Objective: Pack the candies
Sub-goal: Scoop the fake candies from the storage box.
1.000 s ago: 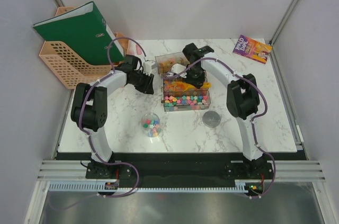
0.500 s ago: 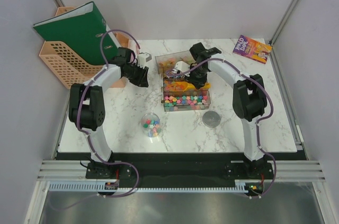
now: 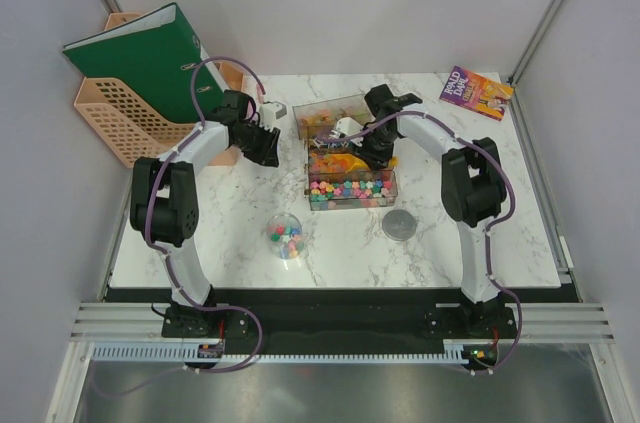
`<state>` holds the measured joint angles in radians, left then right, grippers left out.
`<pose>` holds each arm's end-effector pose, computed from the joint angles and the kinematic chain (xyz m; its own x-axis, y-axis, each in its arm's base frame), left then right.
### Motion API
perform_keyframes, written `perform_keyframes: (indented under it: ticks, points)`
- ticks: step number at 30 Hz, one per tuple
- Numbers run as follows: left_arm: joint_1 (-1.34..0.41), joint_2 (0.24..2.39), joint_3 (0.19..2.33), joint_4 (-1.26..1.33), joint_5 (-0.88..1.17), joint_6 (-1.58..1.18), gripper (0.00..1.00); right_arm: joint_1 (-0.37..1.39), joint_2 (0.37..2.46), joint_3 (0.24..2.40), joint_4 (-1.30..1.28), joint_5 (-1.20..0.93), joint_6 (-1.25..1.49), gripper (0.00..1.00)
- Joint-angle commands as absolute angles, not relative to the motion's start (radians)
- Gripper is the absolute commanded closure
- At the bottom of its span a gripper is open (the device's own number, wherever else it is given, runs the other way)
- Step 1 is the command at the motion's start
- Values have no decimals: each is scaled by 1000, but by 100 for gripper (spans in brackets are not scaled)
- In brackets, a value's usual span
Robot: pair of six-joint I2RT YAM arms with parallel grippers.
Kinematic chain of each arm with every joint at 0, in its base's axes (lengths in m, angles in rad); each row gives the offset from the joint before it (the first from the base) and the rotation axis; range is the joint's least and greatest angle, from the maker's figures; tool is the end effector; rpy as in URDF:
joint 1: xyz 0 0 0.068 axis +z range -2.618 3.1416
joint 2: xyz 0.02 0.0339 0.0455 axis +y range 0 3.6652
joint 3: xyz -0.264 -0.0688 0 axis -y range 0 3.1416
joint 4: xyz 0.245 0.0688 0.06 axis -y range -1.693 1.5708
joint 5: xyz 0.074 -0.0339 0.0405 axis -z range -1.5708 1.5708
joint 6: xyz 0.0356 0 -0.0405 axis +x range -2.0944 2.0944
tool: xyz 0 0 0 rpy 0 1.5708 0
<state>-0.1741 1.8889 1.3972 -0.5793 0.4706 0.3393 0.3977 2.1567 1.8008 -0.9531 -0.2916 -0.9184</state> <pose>0.3887 -0.0848 0.2087 -0.6925 0.4230 -0.5844 0.6351 0.7417 -0.2158 0.4059 0.1816 0.1999 -0.1914 -0.9059 -0.3778 -0.9745 0.2213 -0.0371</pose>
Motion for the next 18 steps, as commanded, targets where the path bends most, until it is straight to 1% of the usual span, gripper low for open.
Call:
perform_keyframes:
  ticks: [1, 3, 4, 7, 8, 12, 18]
  points:
    - [-173, 1896, 1428, -583, 454, 379, 64, 382, 2197, 1787, -956, -299, -911, 60]
    - [-173, 1896, 1427, -583, 451, 382, 64, 382, 2195, 1792, -962, -299, -914, 61]
    - [-173, 1896, 1425, -584, 451, 380, 64, 380, 2197, 1793, -963, -302, -919, 75]
    - [-173, 1894, 1424, -586, 448, 382, 64, 371, 2197, 1798, -965, -317, -920, 98]
    - [-173, 1894, 1422, -584, 448, 385, 64, 365, 2195, 1798, -965, -324, -920, 100]
    - [-173, 1896, 1420, -591, 443, 393, 64, 342, 2169, 1781, -962, -408, -939, 100]
    - [-172, 1911, 1445, -638, 440, 433, 64, 288, 2106, 1701, -868, -564, -908, 100]
